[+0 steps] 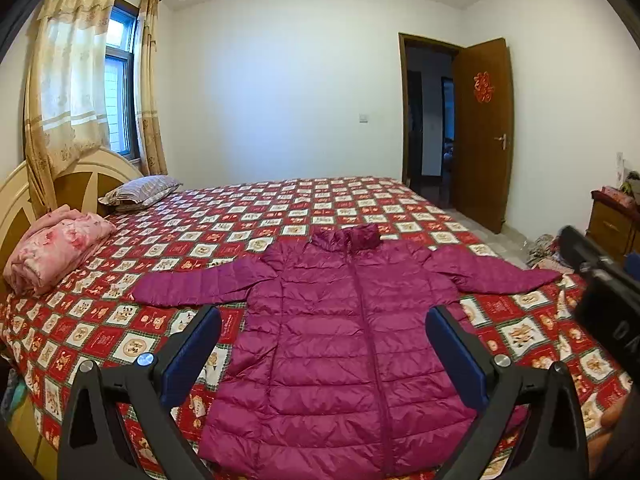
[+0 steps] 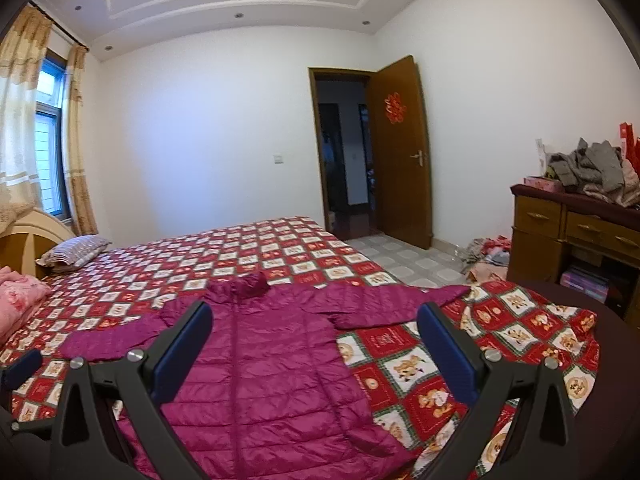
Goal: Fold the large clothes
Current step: 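Reach the right tool to the jacket's sleeve cuff and close on it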
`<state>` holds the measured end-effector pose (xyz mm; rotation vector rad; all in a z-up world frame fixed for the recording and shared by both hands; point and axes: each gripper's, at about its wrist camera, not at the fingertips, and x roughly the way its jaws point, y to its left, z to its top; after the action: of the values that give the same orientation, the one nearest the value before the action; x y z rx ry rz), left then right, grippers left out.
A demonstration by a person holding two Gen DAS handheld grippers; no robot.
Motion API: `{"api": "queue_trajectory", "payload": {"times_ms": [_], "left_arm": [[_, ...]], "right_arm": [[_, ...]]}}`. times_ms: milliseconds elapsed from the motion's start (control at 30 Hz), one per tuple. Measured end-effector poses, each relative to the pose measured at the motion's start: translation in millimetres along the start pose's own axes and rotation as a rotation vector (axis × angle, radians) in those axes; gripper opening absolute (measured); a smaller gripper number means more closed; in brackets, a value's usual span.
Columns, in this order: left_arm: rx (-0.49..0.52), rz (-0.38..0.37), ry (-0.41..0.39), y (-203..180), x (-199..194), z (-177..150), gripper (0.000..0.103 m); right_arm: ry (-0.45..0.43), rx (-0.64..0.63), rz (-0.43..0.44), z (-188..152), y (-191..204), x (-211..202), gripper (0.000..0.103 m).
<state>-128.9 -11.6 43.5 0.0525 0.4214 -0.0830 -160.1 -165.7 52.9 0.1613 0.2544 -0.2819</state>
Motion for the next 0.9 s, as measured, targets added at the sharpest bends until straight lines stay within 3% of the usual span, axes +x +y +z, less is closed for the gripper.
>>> {"api": "queue_trajectory", "payload": {"times_ms": [267,467,667,767,900], "left_arm": [[-0.043,-0.088,0.09,24,53,0,0.102],[-0.134,-0.005,0.201,81,123,-5,0.102],[-0.256,0.063,0.267,129,176,-14,0.102],[-0.259,0.104,0.291,138,197,-18,0.102],[-0.258,0.138,0.354,145,218,-24,0.102]], "right_arm": [[0.11,0.083,-0.113,-2,-63,55,0.103],[0.235,0.216,-0.219,-9,-156,124,0.103],[0.367,0.495,-0.244,-19,-264,219,0.092],[0.422,0.599,-0.255,-24,-293,265,0.088],[0.469,0.613,-0.305,-30,-304,318,0.084]]}}
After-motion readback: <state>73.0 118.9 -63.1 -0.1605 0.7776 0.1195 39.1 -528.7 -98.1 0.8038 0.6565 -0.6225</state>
